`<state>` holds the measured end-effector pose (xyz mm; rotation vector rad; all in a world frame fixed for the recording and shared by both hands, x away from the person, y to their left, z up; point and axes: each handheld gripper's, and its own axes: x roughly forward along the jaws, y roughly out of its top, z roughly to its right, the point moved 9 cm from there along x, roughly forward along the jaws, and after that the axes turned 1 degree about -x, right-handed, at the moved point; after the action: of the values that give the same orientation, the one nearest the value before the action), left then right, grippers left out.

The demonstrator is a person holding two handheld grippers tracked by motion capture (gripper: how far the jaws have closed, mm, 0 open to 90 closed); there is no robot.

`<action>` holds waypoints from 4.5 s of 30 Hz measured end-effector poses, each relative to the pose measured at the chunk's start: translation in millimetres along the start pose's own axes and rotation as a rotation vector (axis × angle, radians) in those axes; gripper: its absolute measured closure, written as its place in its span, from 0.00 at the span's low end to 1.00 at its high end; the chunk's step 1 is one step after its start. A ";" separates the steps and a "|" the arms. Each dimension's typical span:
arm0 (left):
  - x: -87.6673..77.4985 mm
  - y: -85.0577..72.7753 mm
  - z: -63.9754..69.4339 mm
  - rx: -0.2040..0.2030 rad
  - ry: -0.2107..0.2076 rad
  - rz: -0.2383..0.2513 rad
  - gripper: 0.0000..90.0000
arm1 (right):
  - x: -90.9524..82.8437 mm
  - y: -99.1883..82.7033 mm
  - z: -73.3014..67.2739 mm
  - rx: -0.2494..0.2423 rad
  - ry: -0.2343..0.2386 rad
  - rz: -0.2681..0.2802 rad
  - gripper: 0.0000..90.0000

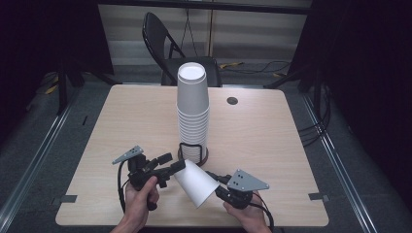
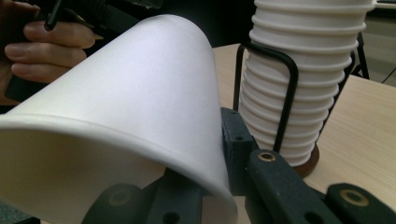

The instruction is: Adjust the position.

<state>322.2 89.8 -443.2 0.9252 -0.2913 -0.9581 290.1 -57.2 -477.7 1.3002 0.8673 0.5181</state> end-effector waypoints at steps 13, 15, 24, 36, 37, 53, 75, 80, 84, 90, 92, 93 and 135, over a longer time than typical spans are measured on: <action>-6.4 -7.1 -2.3 0.230 0.069 -0.081 0.27 | 0.0 -9.5 4.7 0.029 0.021 -0.083 0.97; -8.3 -6.7 -1.2 0.292 0.078 -0.090 0.27 | 0.5 -9.7 5.3 0.035 0.026 -0.094 0.97; -9.6 -17.2 11.3 0.599 0.070 -0.174 0.18 | -9.2 -11.5 13.4 0.069 0.038 -0.170 0.96; -7.9 -42.4 13.9 0.901 0.072 -0.303 0.18 | -15.8 -12.8 20.6 0.121 0.076 -0.243 0.97; -7.5 -44.6 14.1 0.914 0.073 -0.309 0.18 | -15.8 -12.3 21.0 0.123 0.074 -0.248 0.97; 1.0 -63.0 19.1 1.157 0.077 -0.350 0.17 | -14.0 -10.8 18.9 0.182 0.144 -0.362 0.97; 9.7 -77.3 25.5 1.334 0.064 -0.413 0.11 | 3.4 -8.3 5.6 0.190 0.211 -0.463 0.97; 12.4 -80.5 29.0 1.377 0.060 -0.432 0.10 | 6.4 -8.6 2.9 0.192 0.220 -0.475 0.97; 16.5 -81.3 32.8 1.379 0.058 -0.435 0.07 | 11.1 -6.7 0.1 0.198 0.234 -0.472 0.97; 19.5 -80.1 34.6 1.362 0.063 -0.425 0.06 | 14.8 -3.2 -1.0 0.209 0.239 -0.471 0.97; 20.4 -80.5 35.6 1.369 0.064 -0.421 0.06 | 16.3 -2.9 -1.7 0.215 0.239 -0.473 0.97; 21.2 -81.4 36.5 1.364 0.058 -0.418 0.06 | 16.3 -2.9 -1.7 0.215 0.239 -0.473 0.97; 28.7 -81.0 52.1 1.303 0.053 -0.339 0.13 | 28.1 -3.1 -11.8 0.296 0.255 -0.454 0.87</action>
<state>261.6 18.8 -480.3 2.2354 -0.7665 -1.0072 297.0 -29.4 -488.4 1.2617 1.4511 0.1988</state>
